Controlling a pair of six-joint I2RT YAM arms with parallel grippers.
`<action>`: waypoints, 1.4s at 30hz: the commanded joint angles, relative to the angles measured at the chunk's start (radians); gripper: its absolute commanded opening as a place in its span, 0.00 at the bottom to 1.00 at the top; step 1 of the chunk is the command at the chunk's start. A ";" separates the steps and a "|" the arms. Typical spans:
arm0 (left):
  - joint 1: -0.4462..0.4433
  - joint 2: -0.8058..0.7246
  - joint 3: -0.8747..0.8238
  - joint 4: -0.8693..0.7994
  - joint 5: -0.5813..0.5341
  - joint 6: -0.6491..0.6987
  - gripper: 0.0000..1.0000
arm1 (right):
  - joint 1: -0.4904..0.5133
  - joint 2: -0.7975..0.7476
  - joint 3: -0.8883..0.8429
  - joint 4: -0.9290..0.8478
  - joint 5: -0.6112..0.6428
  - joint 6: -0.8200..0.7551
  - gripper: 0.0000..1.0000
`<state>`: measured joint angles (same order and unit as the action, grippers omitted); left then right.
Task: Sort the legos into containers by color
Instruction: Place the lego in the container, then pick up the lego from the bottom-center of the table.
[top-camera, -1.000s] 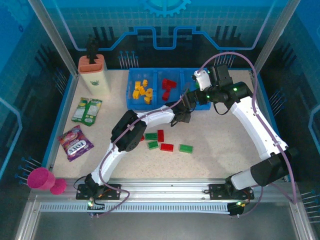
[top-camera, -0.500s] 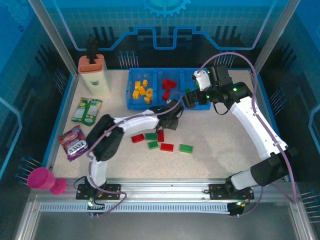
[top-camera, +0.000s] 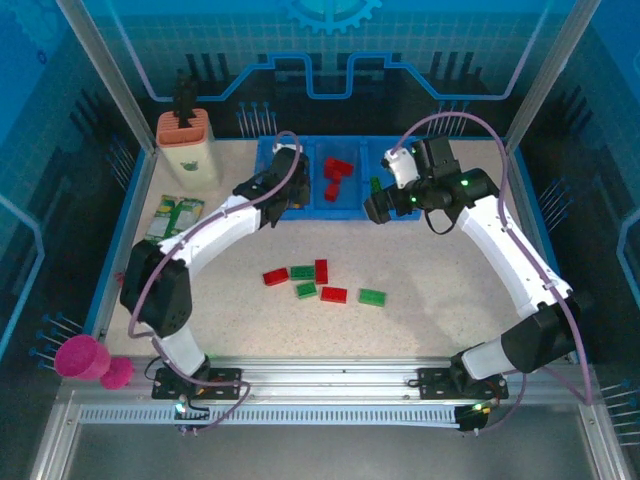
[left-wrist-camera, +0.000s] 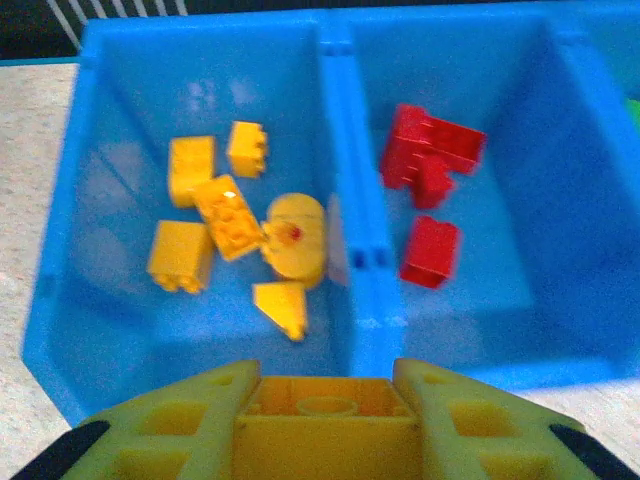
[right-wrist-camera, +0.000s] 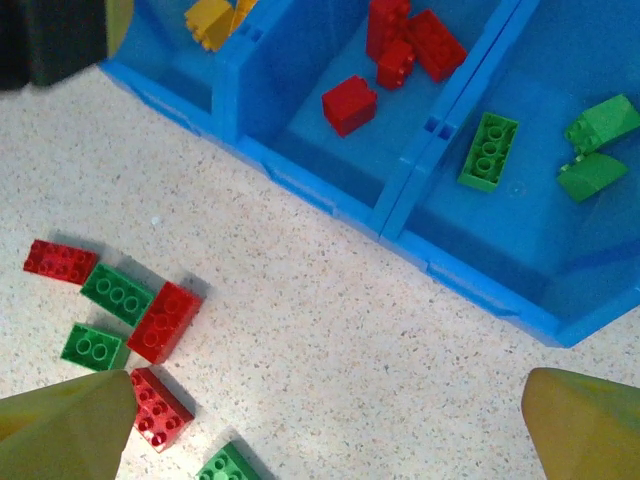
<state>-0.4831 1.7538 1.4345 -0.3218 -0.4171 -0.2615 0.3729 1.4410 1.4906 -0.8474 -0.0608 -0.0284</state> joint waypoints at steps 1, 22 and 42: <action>0.042 0.104 0.083 0.051 -0.036 0.028 0.17 | 0.021 -0.056 -0.041 0.031 -0.010 -0.060 1.00; 0.177 0.622 0.646 -0.050 0.034 0.057 0.19 | 0.168 -0.328 -0.540 0.209 -0.116 -0.406 1.00; 0.186 0.525 0.623 -0.017 0.120 0.143 0.55 | 0.225 -0.197 -0.598 0.185 -0.125 -0.687 1.00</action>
<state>-0.2981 2.3993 2.0769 -0.3538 -0.3504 -0.1623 0.5846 1.2377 0.9058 -0.6552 -0.1917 -0.6476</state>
